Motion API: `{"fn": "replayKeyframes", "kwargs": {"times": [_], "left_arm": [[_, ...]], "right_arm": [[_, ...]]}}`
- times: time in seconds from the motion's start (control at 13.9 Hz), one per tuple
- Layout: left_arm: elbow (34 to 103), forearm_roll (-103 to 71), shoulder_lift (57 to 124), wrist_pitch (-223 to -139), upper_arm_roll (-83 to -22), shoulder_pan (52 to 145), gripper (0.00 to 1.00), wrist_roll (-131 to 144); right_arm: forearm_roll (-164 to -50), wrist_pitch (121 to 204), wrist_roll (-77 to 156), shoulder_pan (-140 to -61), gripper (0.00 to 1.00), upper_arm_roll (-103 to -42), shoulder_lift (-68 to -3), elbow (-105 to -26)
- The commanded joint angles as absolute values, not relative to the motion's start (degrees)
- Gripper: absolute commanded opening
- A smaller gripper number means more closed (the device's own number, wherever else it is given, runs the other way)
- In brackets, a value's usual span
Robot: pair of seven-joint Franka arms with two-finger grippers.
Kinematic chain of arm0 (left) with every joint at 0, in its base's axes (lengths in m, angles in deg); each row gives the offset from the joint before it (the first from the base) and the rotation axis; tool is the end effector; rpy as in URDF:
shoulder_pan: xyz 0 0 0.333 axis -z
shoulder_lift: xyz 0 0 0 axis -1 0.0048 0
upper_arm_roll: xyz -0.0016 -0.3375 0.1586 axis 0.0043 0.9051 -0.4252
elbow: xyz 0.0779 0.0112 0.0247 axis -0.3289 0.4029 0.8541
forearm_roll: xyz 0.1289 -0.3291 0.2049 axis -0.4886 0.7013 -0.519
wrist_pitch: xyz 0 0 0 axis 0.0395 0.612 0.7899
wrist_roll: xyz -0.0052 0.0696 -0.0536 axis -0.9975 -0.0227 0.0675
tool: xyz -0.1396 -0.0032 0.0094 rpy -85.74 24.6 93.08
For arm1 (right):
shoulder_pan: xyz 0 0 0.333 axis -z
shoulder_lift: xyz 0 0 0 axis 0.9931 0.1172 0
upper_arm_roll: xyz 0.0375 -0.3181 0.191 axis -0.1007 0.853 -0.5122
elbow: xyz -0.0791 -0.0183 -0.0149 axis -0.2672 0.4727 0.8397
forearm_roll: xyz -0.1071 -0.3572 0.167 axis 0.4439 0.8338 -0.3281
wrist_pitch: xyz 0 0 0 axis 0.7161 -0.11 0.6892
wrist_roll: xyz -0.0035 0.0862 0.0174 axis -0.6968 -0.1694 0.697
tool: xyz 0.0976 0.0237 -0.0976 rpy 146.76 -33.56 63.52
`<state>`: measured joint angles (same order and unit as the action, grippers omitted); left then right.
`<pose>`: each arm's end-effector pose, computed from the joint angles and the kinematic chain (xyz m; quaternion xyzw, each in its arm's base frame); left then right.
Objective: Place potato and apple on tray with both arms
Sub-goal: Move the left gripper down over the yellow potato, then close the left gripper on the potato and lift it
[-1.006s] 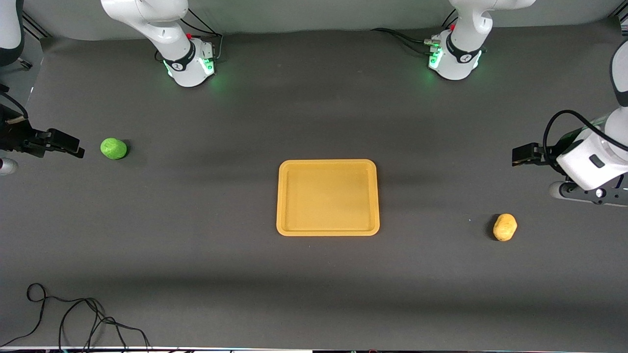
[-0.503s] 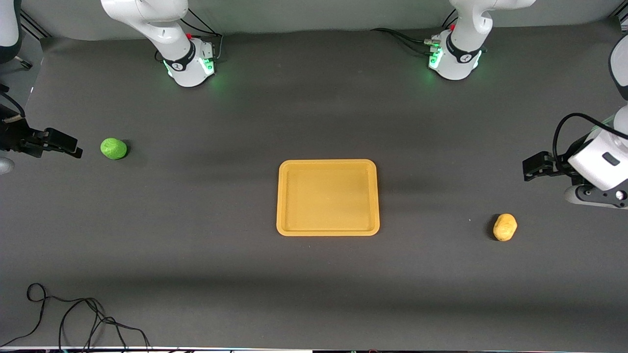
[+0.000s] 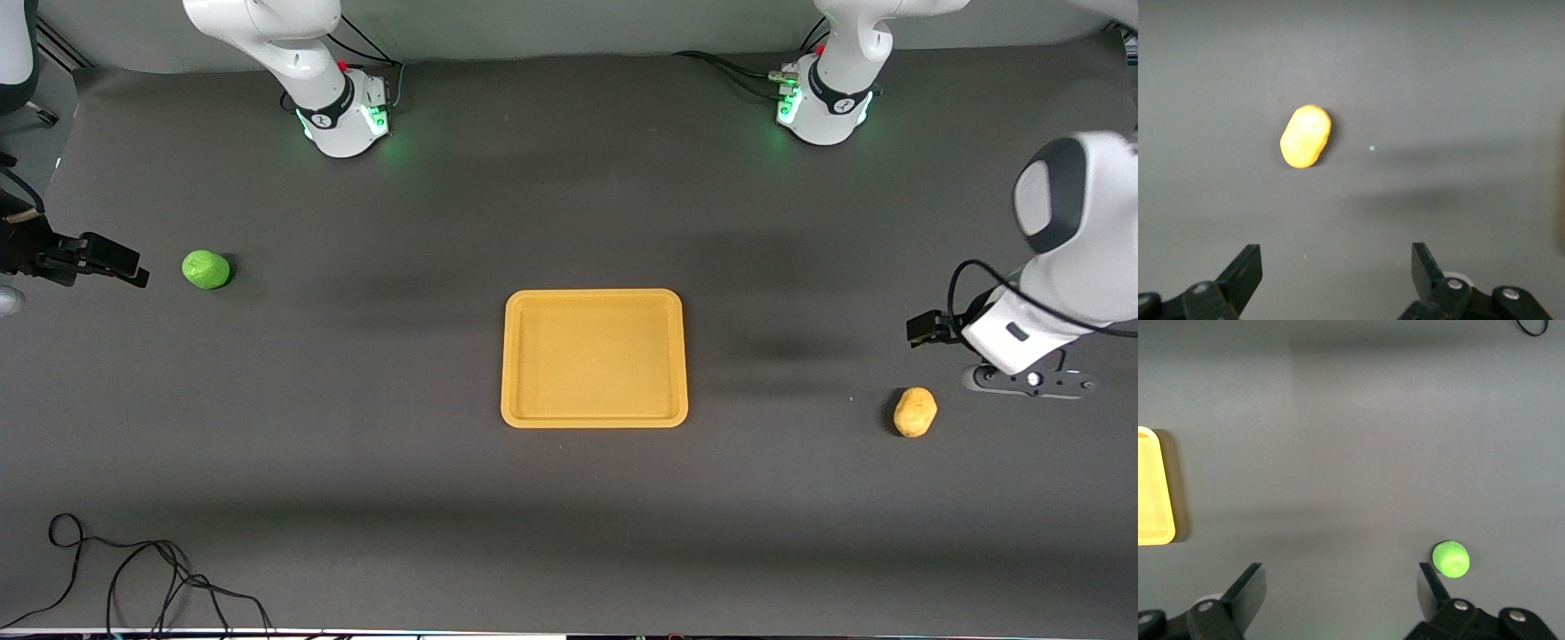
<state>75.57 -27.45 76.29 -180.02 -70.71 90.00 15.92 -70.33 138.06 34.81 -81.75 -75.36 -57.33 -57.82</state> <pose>0.6278 0.0014 0.4204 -0.9988 0.0385 0.0227 0.0206 0.5797 -0.0407 0.6203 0.9993 -0.0317 -0.0197 0.0006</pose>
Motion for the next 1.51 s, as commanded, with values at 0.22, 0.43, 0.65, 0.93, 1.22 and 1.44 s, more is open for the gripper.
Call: {"fn": "replayKeyframes", "kwargs": {"times": [0.22,0.43,0.65,0.93,1.22,1.44], "left_arm": [[87.67,-26.68,81.51,-197.86,-70.59,86.91,1.00,20.44],[80.06,-27.03,88.54,-200.36,-70.50,87.35,0.97,25.19],[74.58,-27.12,92.86,-199.12,-70.50,86.92,0.90,32.74],[70.88,-26.59,96.03,-199.03,-70.33,84.54,0.89,39.88],[70.09,-26.59,98.05,-199.12,-70.24,84.54,0.88,40.07],[69.30,-26.59,99.38,-198.95,-70.15,84.54,0.87,40.06]], "right_arm": [[-71.19,137.74,34.05,-81.42,1.00,-75.59,-56.38,-55.78],[-71.28,137.83,34.05,-81.42,1.00,-75.59,-56.20,-55.78],[-71.28,137.92,34.05,-81.42,1.00,-75.59,-56.03,-55.78],[-71.28,137.92,34.05,-81.42,1.00,-75.68,-55.94,-55.78],[-71.28,137.92,33.96,-81.42,1.00,-75.59,-55.68,-55.69],[-71.28,138.00,33.96,-81.42,1.00,-75.68,-55.68,-55.69]]}}
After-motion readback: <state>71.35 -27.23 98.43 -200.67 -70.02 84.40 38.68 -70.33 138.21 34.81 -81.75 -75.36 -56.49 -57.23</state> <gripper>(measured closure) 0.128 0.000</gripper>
